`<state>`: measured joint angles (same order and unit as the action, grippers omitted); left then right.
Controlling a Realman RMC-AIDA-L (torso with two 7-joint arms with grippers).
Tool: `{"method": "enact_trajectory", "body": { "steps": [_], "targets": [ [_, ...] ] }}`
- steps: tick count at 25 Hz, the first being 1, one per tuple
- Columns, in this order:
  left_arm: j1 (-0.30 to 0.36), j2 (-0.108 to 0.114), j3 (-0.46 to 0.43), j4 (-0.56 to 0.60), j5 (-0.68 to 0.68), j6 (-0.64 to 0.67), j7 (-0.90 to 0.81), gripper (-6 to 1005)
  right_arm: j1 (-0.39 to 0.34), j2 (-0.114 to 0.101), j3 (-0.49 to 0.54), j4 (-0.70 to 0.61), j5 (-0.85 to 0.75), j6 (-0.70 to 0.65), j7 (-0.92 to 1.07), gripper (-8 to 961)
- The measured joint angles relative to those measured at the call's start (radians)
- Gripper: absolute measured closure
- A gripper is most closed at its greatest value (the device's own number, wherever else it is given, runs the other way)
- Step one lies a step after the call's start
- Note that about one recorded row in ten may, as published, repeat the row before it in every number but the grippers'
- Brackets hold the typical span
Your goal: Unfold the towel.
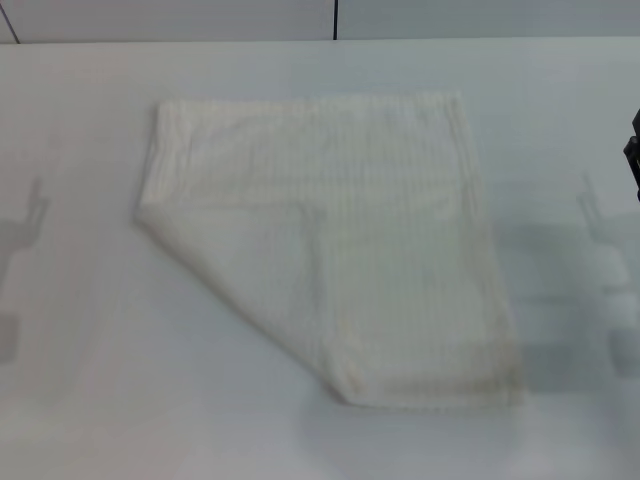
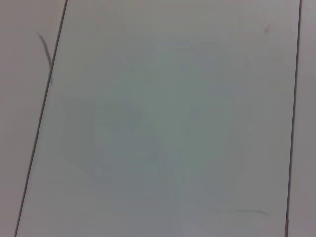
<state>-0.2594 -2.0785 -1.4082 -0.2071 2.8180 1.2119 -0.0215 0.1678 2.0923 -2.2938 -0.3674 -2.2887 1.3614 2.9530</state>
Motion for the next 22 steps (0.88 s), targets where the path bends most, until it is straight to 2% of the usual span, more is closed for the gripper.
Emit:
{"method": "enact_trajectory", "body": {
  "steps": [10, 13, 18, 22],
  "targets": [
    [-0.001, 0.0, 0.009, 0.0, 0.001, 0.01, -0.001, 204, 0.001, 0.0, -0.015, -0.01, 0.0, -0.007, 0.0, 260],
    [0.003, 0.0, 0.025, -0.014, 0.0, 0.011, -0.016, 205, -0.002, -0.002, -0.021, -0.069, -0.001, -0.035, 0.001, 260],
    [0.011, 0.009, 0.059, -0.102, 0.009, -0.055, -0.028, 208, -0.005, -0.021, -0.02, -0.257, -0.026, -0.245, -0.024, 291],
    [0.054, 0.024, 0.081, -0.277, 0.029, -0.199, -0.03, 210, -0.021, -0.03, 0.035, -0.464, -0.061, -0.482, -0.119, 348]
  ]
}}
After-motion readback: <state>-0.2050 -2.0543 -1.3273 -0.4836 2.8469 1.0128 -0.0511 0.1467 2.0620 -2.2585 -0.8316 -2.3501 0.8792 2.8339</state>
